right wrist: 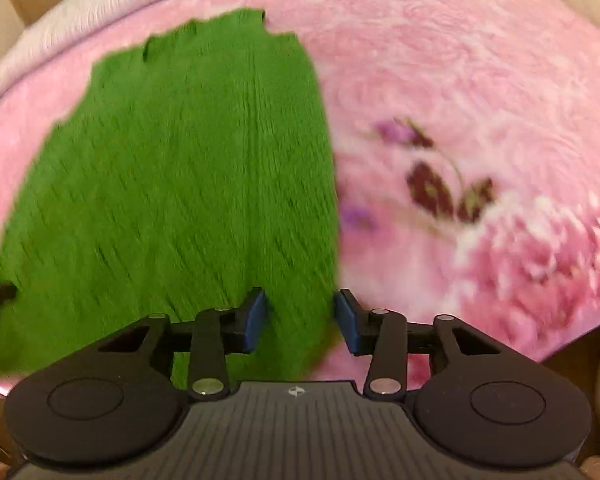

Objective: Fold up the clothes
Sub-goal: 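Raise both grippers away from the flat green vest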

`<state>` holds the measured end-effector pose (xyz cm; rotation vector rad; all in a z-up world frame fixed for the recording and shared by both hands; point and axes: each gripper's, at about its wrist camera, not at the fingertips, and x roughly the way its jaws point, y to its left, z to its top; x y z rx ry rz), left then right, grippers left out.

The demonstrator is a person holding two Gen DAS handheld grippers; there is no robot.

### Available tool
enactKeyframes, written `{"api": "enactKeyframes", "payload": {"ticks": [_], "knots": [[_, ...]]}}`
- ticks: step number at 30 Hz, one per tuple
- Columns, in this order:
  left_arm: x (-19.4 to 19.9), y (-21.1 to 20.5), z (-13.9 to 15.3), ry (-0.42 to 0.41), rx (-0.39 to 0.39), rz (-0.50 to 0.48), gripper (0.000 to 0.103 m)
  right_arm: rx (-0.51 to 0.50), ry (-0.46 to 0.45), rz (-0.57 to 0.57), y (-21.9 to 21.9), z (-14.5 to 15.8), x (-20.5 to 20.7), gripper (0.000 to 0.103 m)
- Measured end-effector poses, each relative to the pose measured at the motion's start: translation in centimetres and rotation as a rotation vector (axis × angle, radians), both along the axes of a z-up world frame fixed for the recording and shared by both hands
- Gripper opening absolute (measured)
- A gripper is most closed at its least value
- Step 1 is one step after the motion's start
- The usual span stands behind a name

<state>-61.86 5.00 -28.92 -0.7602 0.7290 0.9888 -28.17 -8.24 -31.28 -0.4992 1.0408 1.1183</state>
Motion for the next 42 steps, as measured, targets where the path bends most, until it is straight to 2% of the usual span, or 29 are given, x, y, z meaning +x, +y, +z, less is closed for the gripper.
{"api": "enactKeyframes", "payload": {"ticks": [3,6,7,9,10,11,12,13,16,20,23,27,31,36,42], "knots": [[-0.9,-1.8,0.3,-0.004,0.051,-0.012,0.035,0.054,0.016,-0.033,-2.7,-0.3,-0.2,0.049],[-1.7,-4.0,0.9,-0.027,0.102,-0.028,0.045,0.123,0.019,-0.064,-4.9,0.8,-0.8,0.053],[-1.9,-5.0,1.3,-0.031,0.115,-0.023,0.045,0.143,0.014,-0.06,-5.3,1.6,-1.4,0.056],[-2.0,-6.5,2.7,-0.019,0.082,0.003,0.046,0.184,0.004,-0.053,-6.2,3.1,-2.6,0.057],[-2.0,-7.5,3.7,-0.029,0.09,-0.007,0.049,0.204,-0.001,-0.05,-6.6,3.9,-3.2,0.063],[-2.0,-8.5,4.7,-0.035,0.104,-0.018,0.057,0.224,-0.006,-0.046,-7.0,4.7,-3.8,0.068],[-1.9,-9.5,5.5,-0.025,0.14,-0.028,0.065,0.244,-0.01,-0.043,-7.4,5.4,-4.4,0.083],[-1.8,-10.4,6.1,-0.007,0.178,-0.026,0.065,0.264,-0.015,-0.039,-7.8,6.2,-4.9,0.089],[-1.6,-12.4,7.5,0.02,0.234,-0.005,0.065,0.302,-0.034,-0.025,-8.9,8.3,-6.6,0.089],[-1.2,-14.5,8.6,0.048,0.266,-0.008,0.073,0.296,-0.064,0.002,-9.9,9.6,-8.4,0.089],[-1.0,-15.7,8.6,0.066,0.279,-0.006,0.073,0.28,-0.079,-0.011,-10.7,9.4,-9.2,0.089],[-0.8,-17.3,8.4,0.087,0.291,-0.003,0.079,0.257,-0.089,-0.012,-11.6,8.6,-9.9,0.089],[-0.5,-18.6,8.1,0.103,0.302,-0.007,0.081,0.246,-0.104,-0.02,-12.6,8.1,-10.5,0.089],[-0.4,-19.3,8.0,0.11,0.325,-0.015,0.086,0.255,-0.123,-0.035,-13.7,8.0,-10.6,0.089],[-0.4,-20.0,8.0,0.107,0.336,-0.018,0.087,0.273,-0.138,-0.032,-14.5,8.5,-10.8,0.089]]}}
